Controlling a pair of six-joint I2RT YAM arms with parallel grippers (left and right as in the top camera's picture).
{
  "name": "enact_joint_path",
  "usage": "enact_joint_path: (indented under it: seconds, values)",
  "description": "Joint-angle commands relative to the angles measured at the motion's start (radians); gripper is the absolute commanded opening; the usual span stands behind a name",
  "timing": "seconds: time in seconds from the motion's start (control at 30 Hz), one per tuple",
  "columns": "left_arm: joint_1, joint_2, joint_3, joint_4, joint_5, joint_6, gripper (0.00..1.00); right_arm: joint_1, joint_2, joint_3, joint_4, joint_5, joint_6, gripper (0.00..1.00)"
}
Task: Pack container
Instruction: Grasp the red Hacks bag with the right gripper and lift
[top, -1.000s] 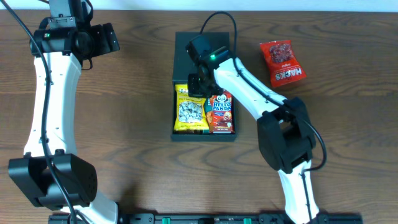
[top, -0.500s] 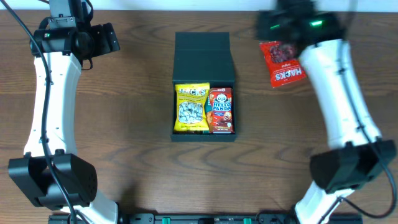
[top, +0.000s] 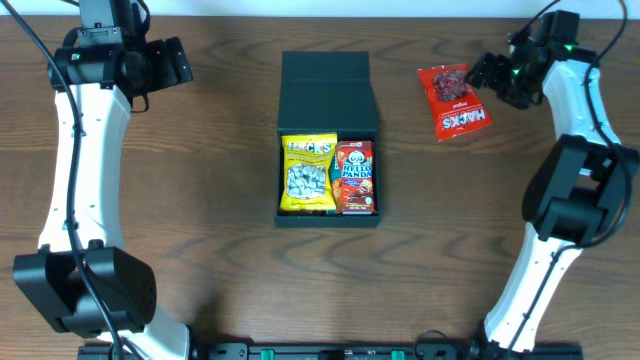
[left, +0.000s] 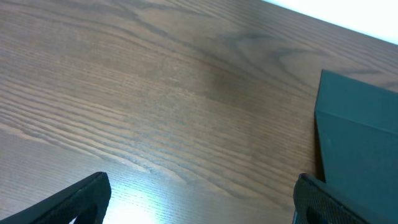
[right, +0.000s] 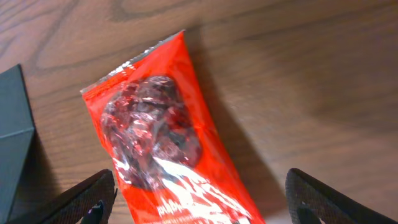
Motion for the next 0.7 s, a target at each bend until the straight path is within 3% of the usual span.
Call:
enact_joint_path:
  seconds: [0.0, 0.27, 0.4, 0.43, 0.67]
  values:
    - [0.004, 0.017, 0.013, -0.006, 0.000, -0.015, 0.95, 0.012, 0.025, -0.001, 0.014, -0.059, -0.015, 0.88]
    - [0.002, 0.017, 0.013, -0.006, 0.000, -0.015, 0.95, 0.013, 0.093, -0.001, 0.015, -0.100, -0.011, 0.87]
    - [0.002, 0.017, 0.013, -0.006, 0.000, -0.015, 0.95, 0.019, 0.098, -0.001, 0.014, -0.119, -0.011, 0.80]
    - [0.002, 0.017, 0.013, -0.006, 0.000, -0.015, 0.95, 0.023, 0.098, -0.001, 0.014, -0.120, -0.011, 0.76]
    - [0.002, 0.017, 0.013, -0.006, 0.000, -0.015, 0.95, 0.044, 0.098, -0.001, 0.010, -0.155, -0.016, 0.18]
